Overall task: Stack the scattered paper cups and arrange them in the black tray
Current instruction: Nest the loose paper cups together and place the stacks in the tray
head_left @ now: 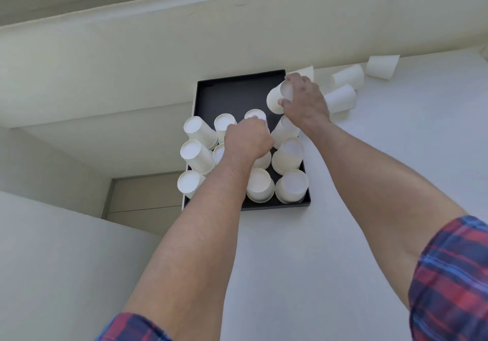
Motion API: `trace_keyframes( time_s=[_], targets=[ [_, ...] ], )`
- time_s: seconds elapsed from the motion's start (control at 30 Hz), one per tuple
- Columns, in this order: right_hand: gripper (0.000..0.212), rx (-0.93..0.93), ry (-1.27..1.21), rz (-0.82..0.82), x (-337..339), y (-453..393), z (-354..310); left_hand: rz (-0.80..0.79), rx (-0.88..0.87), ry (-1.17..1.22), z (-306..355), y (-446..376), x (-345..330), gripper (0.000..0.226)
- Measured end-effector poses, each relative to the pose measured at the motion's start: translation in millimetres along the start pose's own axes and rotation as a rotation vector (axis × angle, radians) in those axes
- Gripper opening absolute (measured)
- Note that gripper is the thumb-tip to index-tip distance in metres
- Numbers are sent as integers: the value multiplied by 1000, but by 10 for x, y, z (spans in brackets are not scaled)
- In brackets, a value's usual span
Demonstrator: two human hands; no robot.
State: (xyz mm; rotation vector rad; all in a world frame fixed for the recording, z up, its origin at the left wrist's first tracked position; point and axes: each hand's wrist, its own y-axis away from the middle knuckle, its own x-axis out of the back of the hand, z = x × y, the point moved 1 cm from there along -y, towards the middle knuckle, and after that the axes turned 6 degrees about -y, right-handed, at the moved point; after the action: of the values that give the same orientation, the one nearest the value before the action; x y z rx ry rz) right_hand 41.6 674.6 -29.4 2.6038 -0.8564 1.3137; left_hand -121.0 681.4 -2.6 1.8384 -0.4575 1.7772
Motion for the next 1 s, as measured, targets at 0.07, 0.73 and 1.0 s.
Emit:
trace_keyframes(
  time_s=[0.07,0.73,1.0],
  targets=[
    [54,-8,64,-67,-48,-46,13,-30,2,16,-31,-10,41,8],
    [41,-189,116,47,129,88,533,-108,67,50,-5,7,99,34],
    [43,-132,246,-102,178,197,741,-105,85,37,25,-21,72,41]
  ],
)
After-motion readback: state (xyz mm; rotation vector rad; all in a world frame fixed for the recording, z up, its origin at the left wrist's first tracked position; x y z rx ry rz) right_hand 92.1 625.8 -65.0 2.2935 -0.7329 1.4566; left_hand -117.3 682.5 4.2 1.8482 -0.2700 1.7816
